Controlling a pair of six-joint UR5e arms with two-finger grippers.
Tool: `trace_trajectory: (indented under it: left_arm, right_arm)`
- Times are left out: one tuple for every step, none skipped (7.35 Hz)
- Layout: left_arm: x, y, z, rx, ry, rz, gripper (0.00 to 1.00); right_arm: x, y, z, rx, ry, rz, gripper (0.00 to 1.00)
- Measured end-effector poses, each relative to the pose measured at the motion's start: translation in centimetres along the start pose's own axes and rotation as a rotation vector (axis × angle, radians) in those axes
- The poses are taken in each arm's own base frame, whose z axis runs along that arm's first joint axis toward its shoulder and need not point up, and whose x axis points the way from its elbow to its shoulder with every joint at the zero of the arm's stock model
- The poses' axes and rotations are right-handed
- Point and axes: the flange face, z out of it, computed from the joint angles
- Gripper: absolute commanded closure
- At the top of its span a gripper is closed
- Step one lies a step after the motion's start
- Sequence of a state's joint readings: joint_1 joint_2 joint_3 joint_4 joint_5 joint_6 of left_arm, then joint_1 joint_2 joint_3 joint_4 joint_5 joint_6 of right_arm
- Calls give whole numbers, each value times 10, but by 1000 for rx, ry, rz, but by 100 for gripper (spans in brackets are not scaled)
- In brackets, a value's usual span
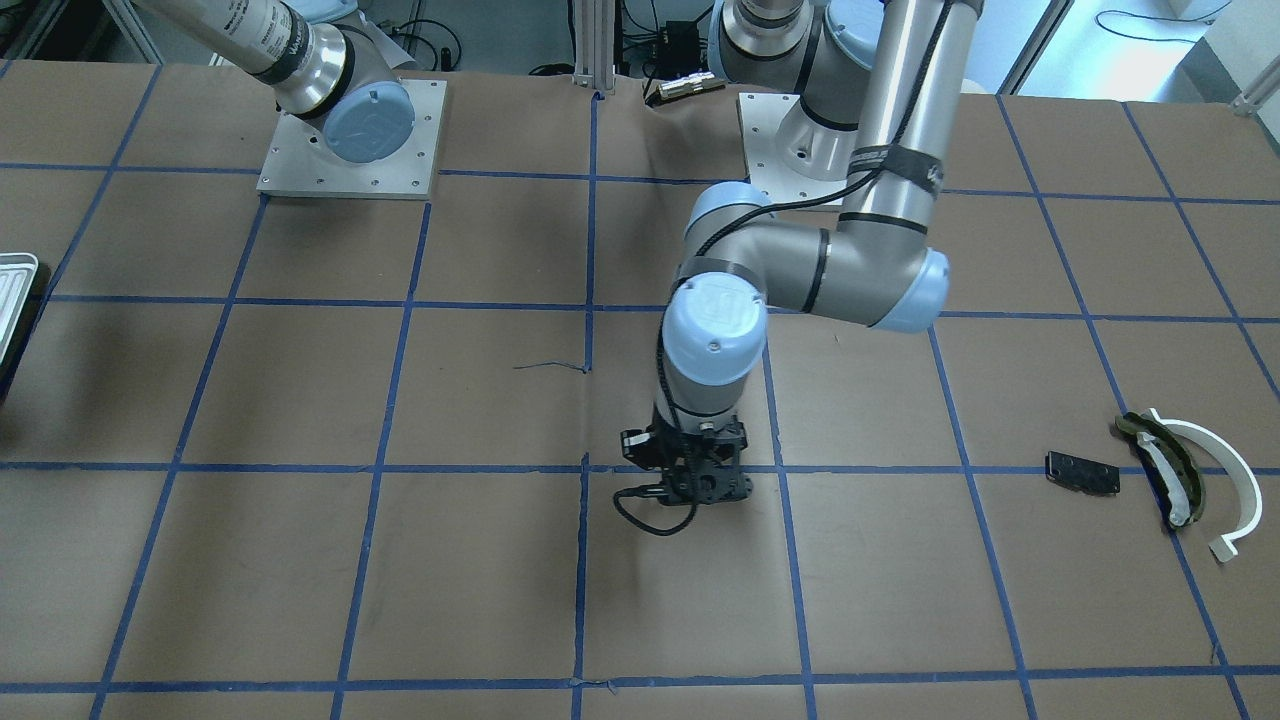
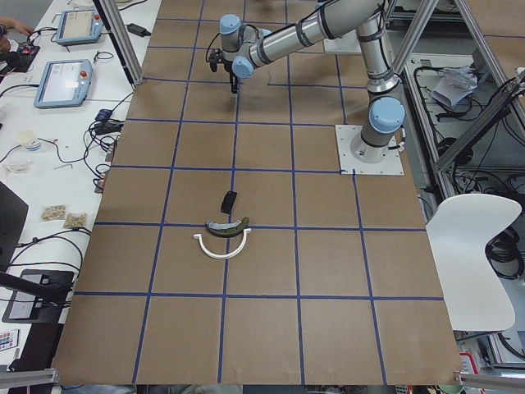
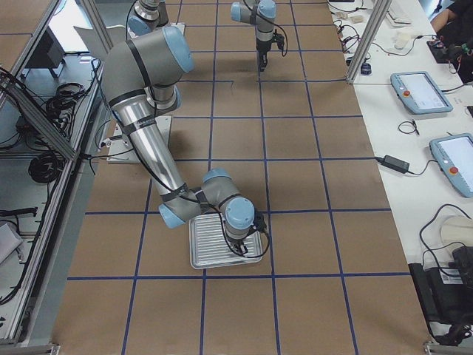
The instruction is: Place bearing gear from tray to pile
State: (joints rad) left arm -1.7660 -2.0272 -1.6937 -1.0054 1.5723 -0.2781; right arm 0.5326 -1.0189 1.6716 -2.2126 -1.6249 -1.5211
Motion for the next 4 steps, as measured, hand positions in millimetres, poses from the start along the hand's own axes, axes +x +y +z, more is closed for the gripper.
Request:
trace_trajectory:
  left_arm:
    - [-53, -8, -25, -23, -20, 7, 100]
    - [-123, -13, -40, -54, -53, 13, 100]
    - [-195, -8, -43, -90, -68, 25, 100]
    - [-256, 6, -37, -107, -64, 60, 100]
  right_arm:
    - [-1, -3, -21, -11, 32, 0, 89]
    - [-11, -18, -54, -10, 70, -9, 89]
    - [-33, -50, -92, -6, 95, -22, 89]
    - [-70, -94, -130, 0, 94, -12, 89]
